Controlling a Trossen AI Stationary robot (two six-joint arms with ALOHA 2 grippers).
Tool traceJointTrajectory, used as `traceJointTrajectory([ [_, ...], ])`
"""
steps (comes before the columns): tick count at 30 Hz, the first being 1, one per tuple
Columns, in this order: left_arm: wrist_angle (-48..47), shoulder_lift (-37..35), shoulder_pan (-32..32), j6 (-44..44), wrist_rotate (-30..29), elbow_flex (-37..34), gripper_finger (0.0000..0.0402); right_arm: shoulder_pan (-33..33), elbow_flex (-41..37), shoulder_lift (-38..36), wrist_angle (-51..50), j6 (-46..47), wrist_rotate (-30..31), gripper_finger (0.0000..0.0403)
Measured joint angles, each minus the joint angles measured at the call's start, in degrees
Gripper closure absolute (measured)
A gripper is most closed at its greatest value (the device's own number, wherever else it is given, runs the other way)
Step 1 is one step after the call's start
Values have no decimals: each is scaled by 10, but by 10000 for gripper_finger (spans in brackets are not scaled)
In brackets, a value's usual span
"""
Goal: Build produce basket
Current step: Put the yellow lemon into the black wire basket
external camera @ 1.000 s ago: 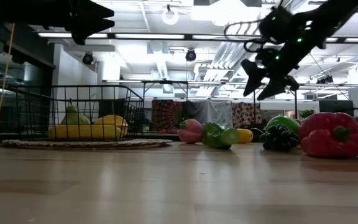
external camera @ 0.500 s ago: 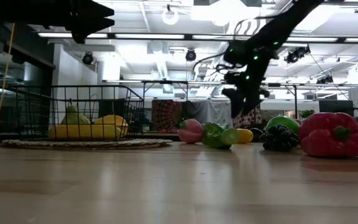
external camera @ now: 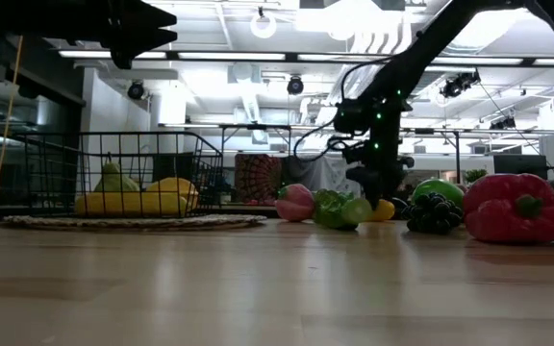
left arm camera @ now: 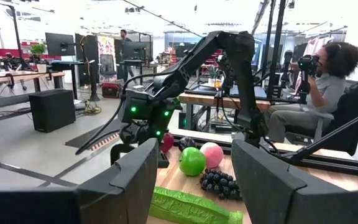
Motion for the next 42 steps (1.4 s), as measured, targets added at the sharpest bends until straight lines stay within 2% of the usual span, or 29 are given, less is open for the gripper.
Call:
traceJointTrajectory([
  [11, 0, 0, 0, 0, 0, 0, 209, -3, 0, 8, 0, -1, 0, 157],
  [14, 0, 0, 0, 0, 0, 0, 209, -3, 0, 8, -4, -5, 0, 182],
  [20, 0, 0, 0, 0, 0, 0, 209, -2, -4, 2, -13, -14, 0, 269],
  [24, -7, 0, 0, 0, 0, 0, 209, 7, -42, -33, 7, -16, 1, 281],
  [29, -14, 0, 0, 0, 0, 0, 209, 26, -156, -136, 102, -12, -13, 281],
  [37, -8, 0, 0, 0, 0, 0, 209, 89, -333, -351, 370, 44, -57, 279],
  [42, -8, 0, 0, 0, 0, 0, 209, 145, -401, -419, 532, 71, -73, 280],
])
